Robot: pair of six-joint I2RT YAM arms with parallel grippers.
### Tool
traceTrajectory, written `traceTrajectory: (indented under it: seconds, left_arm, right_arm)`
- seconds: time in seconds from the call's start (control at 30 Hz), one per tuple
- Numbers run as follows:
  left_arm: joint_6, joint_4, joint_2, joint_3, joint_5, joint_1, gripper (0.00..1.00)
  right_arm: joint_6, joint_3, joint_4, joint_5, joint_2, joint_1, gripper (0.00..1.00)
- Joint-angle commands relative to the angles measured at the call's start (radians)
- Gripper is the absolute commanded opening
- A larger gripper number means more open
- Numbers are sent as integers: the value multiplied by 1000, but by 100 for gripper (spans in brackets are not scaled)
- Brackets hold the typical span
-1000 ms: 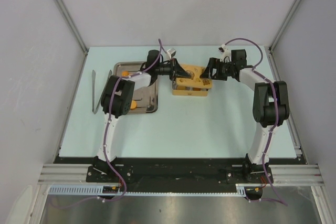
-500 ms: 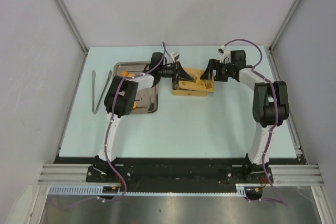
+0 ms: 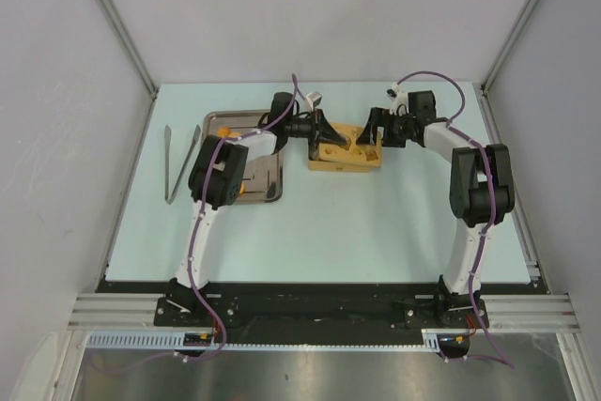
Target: Pack the cookies
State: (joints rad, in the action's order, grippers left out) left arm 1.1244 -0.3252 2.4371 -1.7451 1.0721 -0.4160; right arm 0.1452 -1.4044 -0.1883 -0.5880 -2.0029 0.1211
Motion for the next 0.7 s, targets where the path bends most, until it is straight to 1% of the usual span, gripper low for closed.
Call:
traceTrajectory:
  seconds: [0.0,0.67]
  left_arm:
    - [-18,5,17,-53,-14,-3,21]
    - [-5,23,69,-142,-21,19,16]
  right_arm:
    - [-7,-5,26,-21,-7,25,98]
    - [-16,-19,23,2,-8,-1,100]
